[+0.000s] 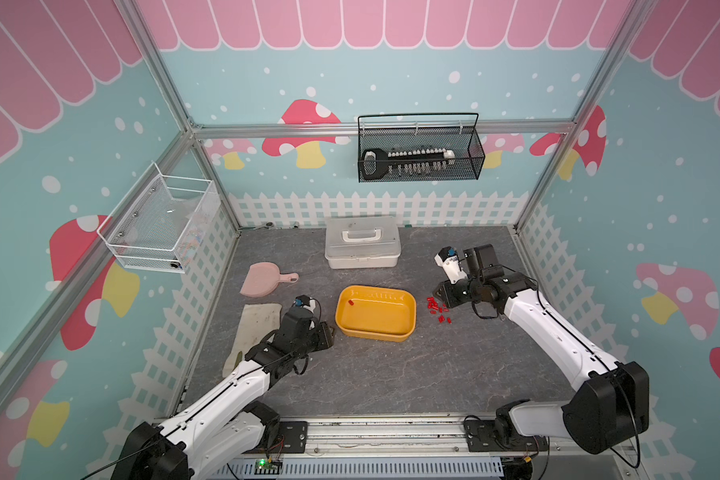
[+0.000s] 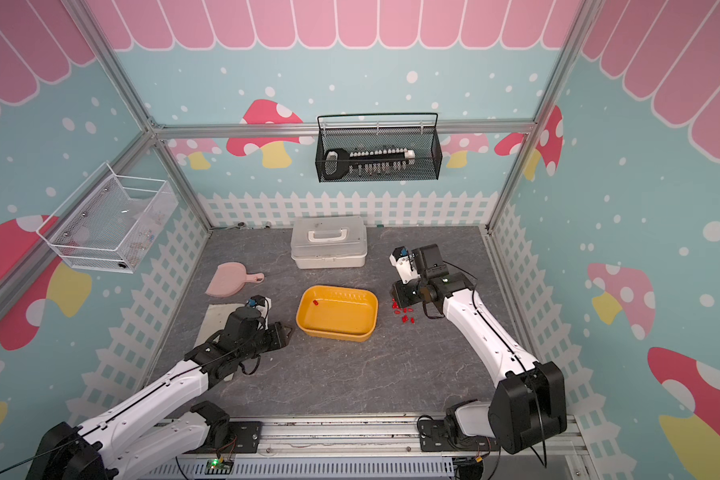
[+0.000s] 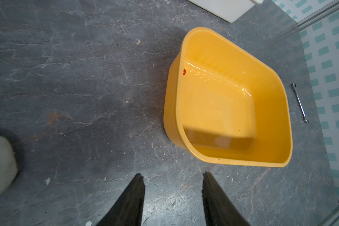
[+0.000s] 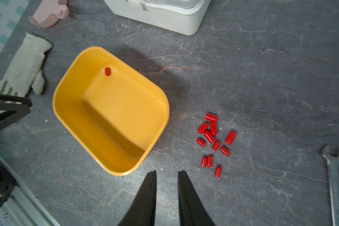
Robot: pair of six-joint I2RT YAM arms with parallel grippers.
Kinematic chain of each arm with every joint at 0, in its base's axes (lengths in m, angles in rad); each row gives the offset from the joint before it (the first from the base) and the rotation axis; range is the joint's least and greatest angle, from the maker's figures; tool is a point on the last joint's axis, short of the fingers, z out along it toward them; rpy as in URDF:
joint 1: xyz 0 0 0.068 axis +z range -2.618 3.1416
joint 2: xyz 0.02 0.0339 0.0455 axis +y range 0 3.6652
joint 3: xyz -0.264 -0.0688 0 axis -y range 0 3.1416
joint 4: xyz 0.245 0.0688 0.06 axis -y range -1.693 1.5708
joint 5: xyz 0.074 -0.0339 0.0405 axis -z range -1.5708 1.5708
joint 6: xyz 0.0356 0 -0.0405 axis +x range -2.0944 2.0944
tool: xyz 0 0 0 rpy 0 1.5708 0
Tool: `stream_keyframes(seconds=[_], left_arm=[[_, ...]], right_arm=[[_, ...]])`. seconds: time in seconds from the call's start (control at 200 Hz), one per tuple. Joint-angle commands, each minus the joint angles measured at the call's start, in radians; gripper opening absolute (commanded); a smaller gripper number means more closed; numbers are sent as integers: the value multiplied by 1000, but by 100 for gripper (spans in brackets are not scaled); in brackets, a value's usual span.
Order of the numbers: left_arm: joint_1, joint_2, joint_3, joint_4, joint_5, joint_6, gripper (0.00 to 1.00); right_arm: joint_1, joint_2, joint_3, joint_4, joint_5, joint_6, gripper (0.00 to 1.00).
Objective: Take the screw protection sleeves out of the storage box
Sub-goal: Place the screw protection sleeve at the center of the board, then pick up the screw protection sleeve from the storage box.
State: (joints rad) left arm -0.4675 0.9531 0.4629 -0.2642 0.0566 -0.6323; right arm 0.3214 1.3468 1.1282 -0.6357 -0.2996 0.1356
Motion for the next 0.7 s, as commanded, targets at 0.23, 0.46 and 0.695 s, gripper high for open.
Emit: stream_keyframes(seconds=[0.23,0.46,0.695], left_arm=[[-2,-5,-6,41,-15,-26,50],[32,31,-17,115,12,-47,50],[98,153,-4,260,73,-82,47]], right_arm=[[167,74,80,65,-103,55,24],[304,263,229,51,-33,60,25],[391,435,339,76,61,100,25]])
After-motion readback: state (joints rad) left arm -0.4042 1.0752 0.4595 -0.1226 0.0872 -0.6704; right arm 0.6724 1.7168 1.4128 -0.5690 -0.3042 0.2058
